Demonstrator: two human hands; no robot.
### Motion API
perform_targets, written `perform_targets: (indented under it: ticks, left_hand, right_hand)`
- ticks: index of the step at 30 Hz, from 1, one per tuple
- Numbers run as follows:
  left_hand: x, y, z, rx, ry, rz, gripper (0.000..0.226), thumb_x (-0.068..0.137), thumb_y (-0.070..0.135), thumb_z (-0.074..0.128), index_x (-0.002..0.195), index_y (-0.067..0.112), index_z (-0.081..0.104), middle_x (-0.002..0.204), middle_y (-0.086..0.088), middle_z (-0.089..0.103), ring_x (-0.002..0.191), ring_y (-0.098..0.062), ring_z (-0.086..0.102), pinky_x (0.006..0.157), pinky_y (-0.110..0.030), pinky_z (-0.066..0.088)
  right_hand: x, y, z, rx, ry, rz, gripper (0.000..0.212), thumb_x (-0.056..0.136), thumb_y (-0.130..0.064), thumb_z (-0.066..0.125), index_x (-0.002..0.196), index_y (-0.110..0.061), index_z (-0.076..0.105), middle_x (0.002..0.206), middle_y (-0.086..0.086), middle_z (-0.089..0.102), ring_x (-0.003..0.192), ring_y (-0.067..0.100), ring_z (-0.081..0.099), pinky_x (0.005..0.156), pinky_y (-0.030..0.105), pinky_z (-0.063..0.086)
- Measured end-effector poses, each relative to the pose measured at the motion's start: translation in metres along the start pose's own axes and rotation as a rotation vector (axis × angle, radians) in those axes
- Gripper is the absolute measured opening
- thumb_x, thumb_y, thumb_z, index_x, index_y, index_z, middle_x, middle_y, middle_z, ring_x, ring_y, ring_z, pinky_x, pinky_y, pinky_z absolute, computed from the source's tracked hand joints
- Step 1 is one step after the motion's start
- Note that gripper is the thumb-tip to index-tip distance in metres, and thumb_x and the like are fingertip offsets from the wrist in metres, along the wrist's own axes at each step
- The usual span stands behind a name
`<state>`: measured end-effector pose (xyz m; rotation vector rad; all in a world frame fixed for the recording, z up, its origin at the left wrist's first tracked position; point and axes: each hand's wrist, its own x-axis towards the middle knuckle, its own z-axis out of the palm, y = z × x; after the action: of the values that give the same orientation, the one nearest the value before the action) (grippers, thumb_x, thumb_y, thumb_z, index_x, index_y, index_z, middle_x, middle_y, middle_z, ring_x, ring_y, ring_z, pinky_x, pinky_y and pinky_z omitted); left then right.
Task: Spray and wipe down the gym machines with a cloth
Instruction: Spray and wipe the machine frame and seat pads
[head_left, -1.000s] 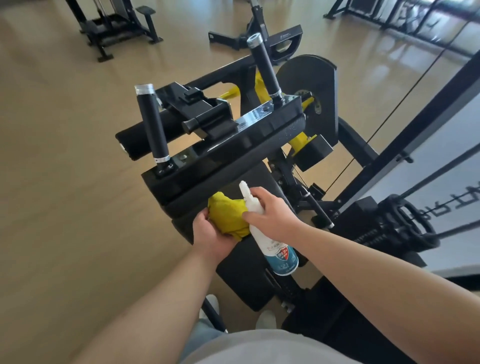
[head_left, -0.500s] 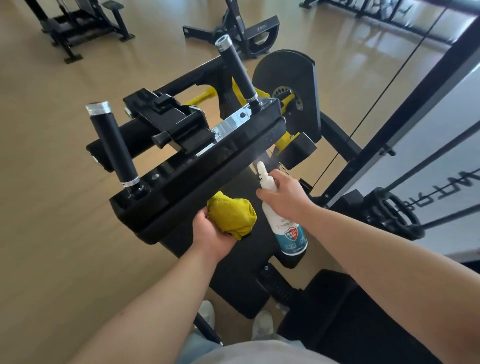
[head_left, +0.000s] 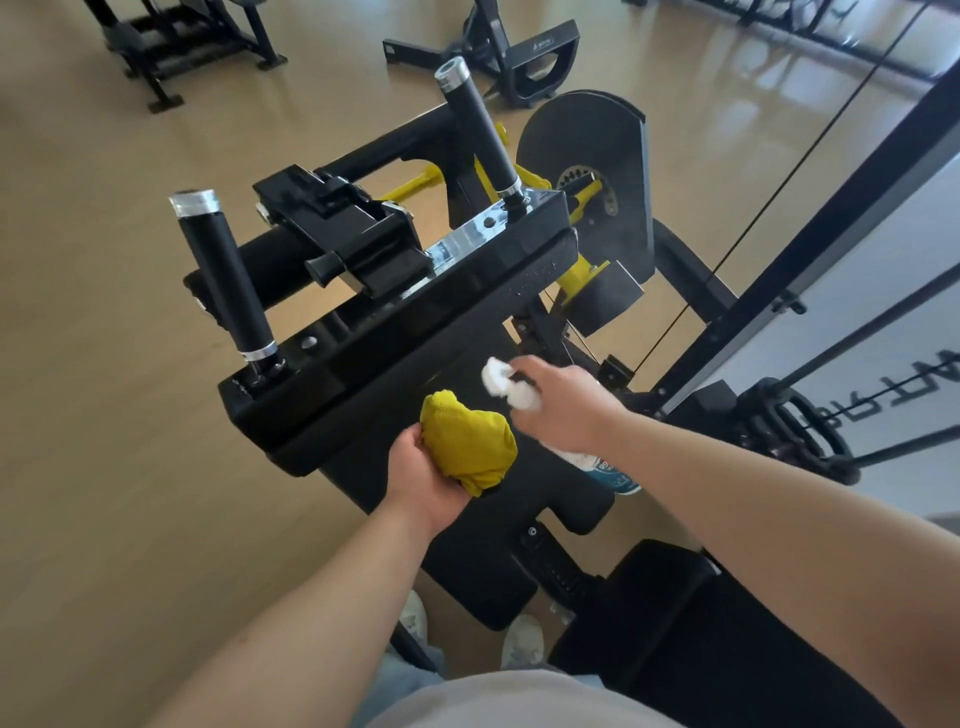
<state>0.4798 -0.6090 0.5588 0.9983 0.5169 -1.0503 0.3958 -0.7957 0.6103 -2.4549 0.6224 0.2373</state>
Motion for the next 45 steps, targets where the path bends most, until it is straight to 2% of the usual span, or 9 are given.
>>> perform_targets:
  ticks: [3,7,13,17,21,26,32,36,45]
  left_hand:
    - [-0.003,0.000,-0.022,-0.040,0.022,0.030,0.054,0.104,0.042,0.032,0.127,0.011,0.069,0.124,-0.021,0.070,0.116,-0.042,0.066,0.104,-0.055,0.049]
    - [-0.013,0.004,-0.054,-0.049,0.021,0.090,0.044,0.097,0.034,0.033,0.100,0.011,0.070,0.096,-0.017,0.067,0.078,-0.033,0.066,0.068,-0.037,0.053]
    - [-0.023,0.011,-0.084,-0.104,0.018,0.116,0.044,0.099,0.033,0.038,0.076,0.019,0.073,0.083,-0.010,0.068,0.072,-0.028,0.069,0.075,-0.039,0.052]
    - [-0.026,0.017,-0.087,-0.124,0.012,0.111,0.045,0.098,0.035,0.036,0.091,0.011,0.074,0.096,-0.017,0.070,0.082,-0.033,0.070,0.079,-0.039,0.054]
    - [-0.021,0.020,-0.084,-0.159,0.045,0.061,0.058,0.098,0.041,0.039,0.136,0.004,0.062,0.137,-0.025,0.062,0.124,-0.044,0.060,0.098,-0.050,0.048]
    - [-0.014,0.016,-0.067,-0.172,0.109,0.050,0.053,0.104,0.044,0.034,0.127,0.011,0.068,0.132,-0.023,0.065,0.120,-0.041,0.063,0.100,-0.050,0.049]
    - [-0.009,0.015,-0.041,-0.159,0.113,0.025,0.045,0.105,0.044,0.035,0.120,0.018,0.069,0.127,-0.020,0.067,0.117,-0.043,0.062,0.093,-0.053,0.051]
    - [-0.001,0.015,-0.025,-0.126,0.112,0.005,0.043,0.105,0.043,0.037,0.117,0.018,0.070,0.126,-0.020,0.067,0.117,-0.044,0.063,0.095,-0.055,0.051]
    - [0.010,0.016,-0.005,-0.097,0.097,-0.029,0.043,0.105,0.043,0.037,0.121,0.020,0.069,0.125,-0.020,0.067,0.115,-0.045,0.064,0.092,-0.056,0.052]
  right_hand:
    - [-0.012,-0.020,0.024,-0.220,-0.089,-0.192,0.066,0.093,-0.045,0.061,0.153,-0.038,0.035,0.109,-0.002,0.067,0.089,0.022,0.063,0.072,0.032,0.049]
    - [-0.018,-0.052,0.051,-0.319,-0.130,-0.367,0.067,0.095,-0.052,0.059,0.154,-0.038,0.030,0.113,-0.002,0.067,0.099,0.025,0.067,0.076,0.036,0.054]
    - [-0.016,-0.095,0.074,-0.476,-0.123,-0.516,0.050,0.096,-0.048,0.057,0.137,-0.024,0.042,0.108,0.001,0.065,0.092,0.027,0.068,0.068,0.034,0.042]
    - [-0.013,-0.095,0.080,-0.474,-0.085,-0.446,0.041,0.096,-0.046,0.056,0.126,-0.021,0.045,0.107,0.002,0.066,0.094,0.030,0.068,0.068,0.036,0.044]
    - [-0.011,-0.079,0.073,-0.411,-0.016,-0.358,0.061,0.097,-0.049,0.055,0.149,-0.025,0.035,0.114,0.002,0.068,0.096,0.033,0.069,0.073,0.039,0.050]
    - [-0.003,-0.049,0.050,-0.394,-0.001,-0.190,0.030,0.097,-0.048,0.058,0.108,-0.025,0.042,0.092,-0.004,0.059,0.087,0.029,0.067,0.065,0.035,0.040]
    - [0.010,-0.021,0.024,-0.389,0.102,-0.065,0.056,0.098,-0.046,0.056,0.147,-0.026,0.038,0.107,0.004,0.070,0.089,0.031,0.068,0.067,0.036,0.049]
    - [0.021,-0.006,0.010,-0.398,0.142,-0.028,0.040,0.097,-0.047,0.060,0.126,-0.023,0.049,0.103,0.001,0.069,0.083,0.027,0.065,0.066,0.035,0.045]
    - [0.035,0.013,-0.013,-0.308,0.262,0.122,0.035,0.097,-0.043,0.062,0.119,-0.019,0.050,0.094,0.002,0.064,0.075,0.027,0.053,0.063,0.033,0.038]
